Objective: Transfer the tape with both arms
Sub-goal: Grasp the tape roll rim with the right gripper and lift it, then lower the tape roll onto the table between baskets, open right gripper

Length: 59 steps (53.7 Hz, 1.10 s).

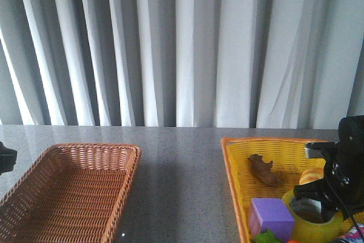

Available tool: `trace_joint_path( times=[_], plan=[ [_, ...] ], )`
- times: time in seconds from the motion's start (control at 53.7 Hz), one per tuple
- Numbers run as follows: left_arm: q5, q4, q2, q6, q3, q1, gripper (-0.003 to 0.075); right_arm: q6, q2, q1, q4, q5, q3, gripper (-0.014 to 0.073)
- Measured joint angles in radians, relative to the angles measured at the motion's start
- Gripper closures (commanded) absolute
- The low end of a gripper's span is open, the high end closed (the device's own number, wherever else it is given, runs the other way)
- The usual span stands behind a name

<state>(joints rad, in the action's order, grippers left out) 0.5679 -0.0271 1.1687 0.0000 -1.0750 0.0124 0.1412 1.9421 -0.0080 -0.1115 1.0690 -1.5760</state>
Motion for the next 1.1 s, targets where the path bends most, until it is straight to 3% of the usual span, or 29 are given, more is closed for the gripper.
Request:
trace_joint_path(
  times=[0.298,0.578,0.764,0.932,1.099],
  plan=[
    [-0.003,0.0,0.0,0.0,0.0,0.0,0.0203,-0.005,0.005,0.0,0.001,0.035,-0.033,0.0492],
    [-0.005,0.0,0.0,0.0,0.0,0.0,0.0203,-0.043,-0.016,0.0,0.007,0.172,-0.251,0.0489],
    [-0.005,0.0,0.0,0.0,0.0,0.0,0.0203,-0.094,-0.102,0.009,0.119,0.174,-0.394,0.0487],
    [-0.006,0.0,0.0,0.0,0.0,0.0,0.0203,-0.164,-0.132,0.136,0.203,0.171,-0.465,0.0481],
    [-0.007,0.0,0.0,0.0,0.0,0.0,0.0203,-0.173,-0.083,0.316,0.167,0.148,-0.507,0.048]
  ],
)
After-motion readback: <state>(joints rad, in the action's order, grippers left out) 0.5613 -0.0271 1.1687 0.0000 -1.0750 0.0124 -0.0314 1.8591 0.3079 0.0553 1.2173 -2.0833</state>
